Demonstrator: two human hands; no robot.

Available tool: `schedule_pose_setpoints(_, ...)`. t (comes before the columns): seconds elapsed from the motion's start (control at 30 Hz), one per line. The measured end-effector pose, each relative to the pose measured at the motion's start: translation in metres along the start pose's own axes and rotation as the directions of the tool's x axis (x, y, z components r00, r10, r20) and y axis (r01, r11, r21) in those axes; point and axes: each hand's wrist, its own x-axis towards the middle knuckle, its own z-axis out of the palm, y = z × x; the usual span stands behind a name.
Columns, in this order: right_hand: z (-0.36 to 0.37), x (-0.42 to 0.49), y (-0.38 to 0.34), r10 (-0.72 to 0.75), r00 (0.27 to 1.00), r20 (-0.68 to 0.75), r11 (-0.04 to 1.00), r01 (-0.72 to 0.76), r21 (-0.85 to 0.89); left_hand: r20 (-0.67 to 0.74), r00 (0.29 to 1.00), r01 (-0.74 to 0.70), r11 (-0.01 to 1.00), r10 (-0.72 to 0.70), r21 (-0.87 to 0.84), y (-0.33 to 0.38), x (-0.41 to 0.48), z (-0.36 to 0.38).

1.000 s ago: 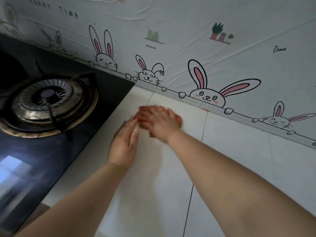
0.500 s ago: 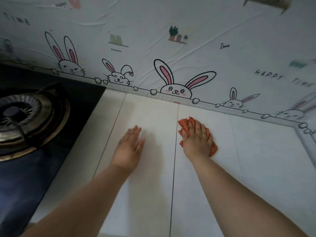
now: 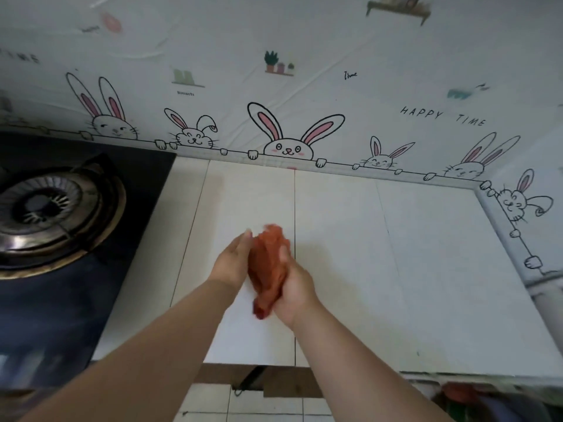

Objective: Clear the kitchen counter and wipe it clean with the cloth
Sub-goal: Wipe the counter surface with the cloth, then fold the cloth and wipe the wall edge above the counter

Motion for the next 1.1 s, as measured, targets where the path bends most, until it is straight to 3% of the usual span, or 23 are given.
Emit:
schedule_pose_setpoints(0.07,0.004,-0.001,-0.014,0.025,0.997,0.077,0.951,-0.047,0.306,0.054,0.983,0.181,0.97,-0.174,-0.161,0.005,-0.006,-0.002)
schedule_pose_setpoints(0.17,0.008,-0.004,-0.022,-0.066,0.991,0.115,0.916,0.014,0.401,0.256,0.927,0.312,0.942,-0.274,-0.124,0.009,-0.016,-0.013)
schedule_pose_setpoints(0.23,0.009,-0.004,-0.022,-0.057,0.988,0.142,0.924,-0.001,0.381,0.299,0.929,0.247,0.967,-0.219,-0.06,0.013,-0.022,-0.018)
schedule_pose_setpoints(0.37,0.021,-0.01,-0.037,-0.081,0.988,0.129,0.886,0.012,0.464,0.109,0.991,0.066,0.987,-0.082,0.145,0.027,-0.022,-0.026)
schedule_pose_setpoints(0.43,0.031,-0.016,-0.048,-0.11,0.993,0.052,0.91,0.079,0.406,0.023,0.999,0.019,0.984,-0.023,0.177,0.041,-0.022,-0.034)
schedule_pose_setpoints(0.6,0.043,-0.022,-0.058,-0.209,0.975,-0.081,0.978,0.208,-0.028,-0.119,0.986,-0.077,0.961,0.112,0.267,0.077,-0.03,-0.044)
schedule_pose_setpoints(0.7,0.065,-0.037,-0.062,-0.122,0.98,0.158,0.923,0.171,-0.345,-0.082,0.987,-0.12,0.967,0.141,0.226,0.094,-0.036,-0.042)
schedule_pose_setpoints(0.77,0.078,-0.042,-0.064,-0.074,0.968,0.239,0.846,0.187,-0.5,0.041,0.994,-0.102,0.994,0.1,0.044,0.105,-0.042,-0.04)
schedule_pose_setpoints(0.83,0.085,-0.039,-0.067,-0.133,0.97,0.201,0.816,0.222,-0.533,0.143,0.987,-0.067,0.994,0.079,-0.092,0.118,-0.047,-0.042)
schedule_pose_setpoints(0.93,0.091,-0.034,-0.08,-0.185,0.973,0.139,0.871,0.228,-0.435,0.199,0.976,-0.059,0.986,0.09,-0.158,0.133,-0.05,-0.049)
schedule_pose_setpoints(1.1,0.101,-0.022,-0.102,-0.165,0.983,0.078,0.854,0.182,-0.487,0.149,0.979,-0.136,0.989,0.142,-0.05,0.15,-0.044,-0.047)
